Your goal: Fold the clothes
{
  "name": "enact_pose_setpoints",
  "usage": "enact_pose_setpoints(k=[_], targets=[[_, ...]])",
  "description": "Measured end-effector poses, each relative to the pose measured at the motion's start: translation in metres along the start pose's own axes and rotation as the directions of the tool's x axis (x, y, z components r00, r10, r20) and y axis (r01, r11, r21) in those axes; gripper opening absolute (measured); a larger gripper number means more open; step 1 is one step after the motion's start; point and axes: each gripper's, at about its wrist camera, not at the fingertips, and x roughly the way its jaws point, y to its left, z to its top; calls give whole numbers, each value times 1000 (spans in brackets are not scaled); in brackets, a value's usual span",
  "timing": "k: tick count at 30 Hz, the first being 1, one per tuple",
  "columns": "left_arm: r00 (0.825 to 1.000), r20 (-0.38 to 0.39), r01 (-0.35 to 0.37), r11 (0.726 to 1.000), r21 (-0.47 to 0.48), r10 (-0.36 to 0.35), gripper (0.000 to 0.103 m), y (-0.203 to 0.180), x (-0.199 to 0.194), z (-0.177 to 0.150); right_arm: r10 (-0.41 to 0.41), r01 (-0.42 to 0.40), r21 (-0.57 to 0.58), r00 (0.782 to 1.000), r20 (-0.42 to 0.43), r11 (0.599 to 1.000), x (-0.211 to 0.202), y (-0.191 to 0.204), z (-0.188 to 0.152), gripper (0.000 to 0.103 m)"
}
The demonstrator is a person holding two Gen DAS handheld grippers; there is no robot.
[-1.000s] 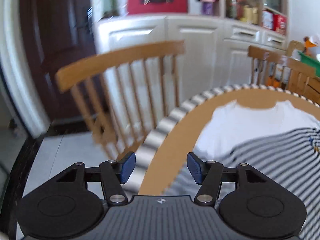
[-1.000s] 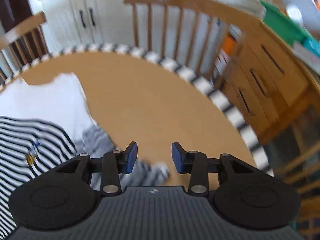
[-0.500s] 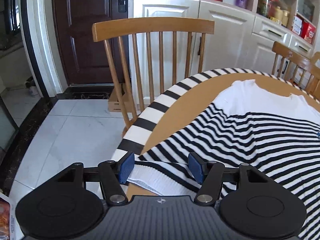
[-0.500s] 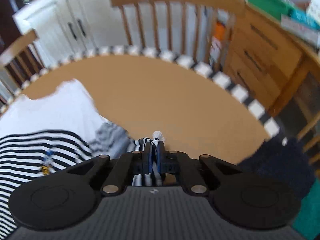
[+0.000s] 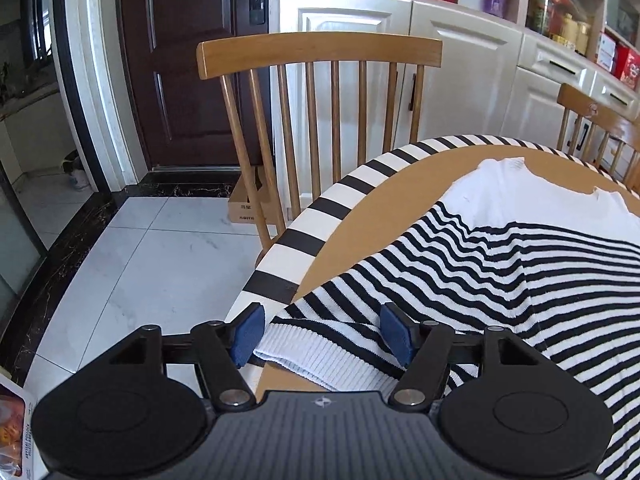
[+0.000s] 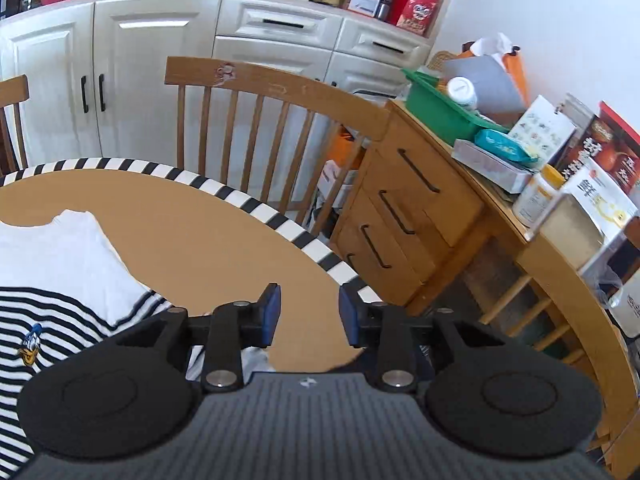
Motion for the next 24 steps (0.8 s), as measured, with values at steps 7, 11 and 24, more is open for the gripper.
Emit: enact_pose_setpoints(k=[7, 11, 24], targets=[[1000, 0, -14, 1000, -11, 14, 72, 4, -1, -2, 200, -195, 74, 977, -69, 978, -2, 6, -37, 33], [990, 135, 36, 999, 35, -40, 67, -14, -8, 26, 278, -276, 59, 960, -26, 959, 0, 37, -30, 33], [961, -22, 264, 894, 361, -275, 77, -157, 131, 122, 475, -475, 19, 877, -76, 880, 125, 170, 61, 51]])
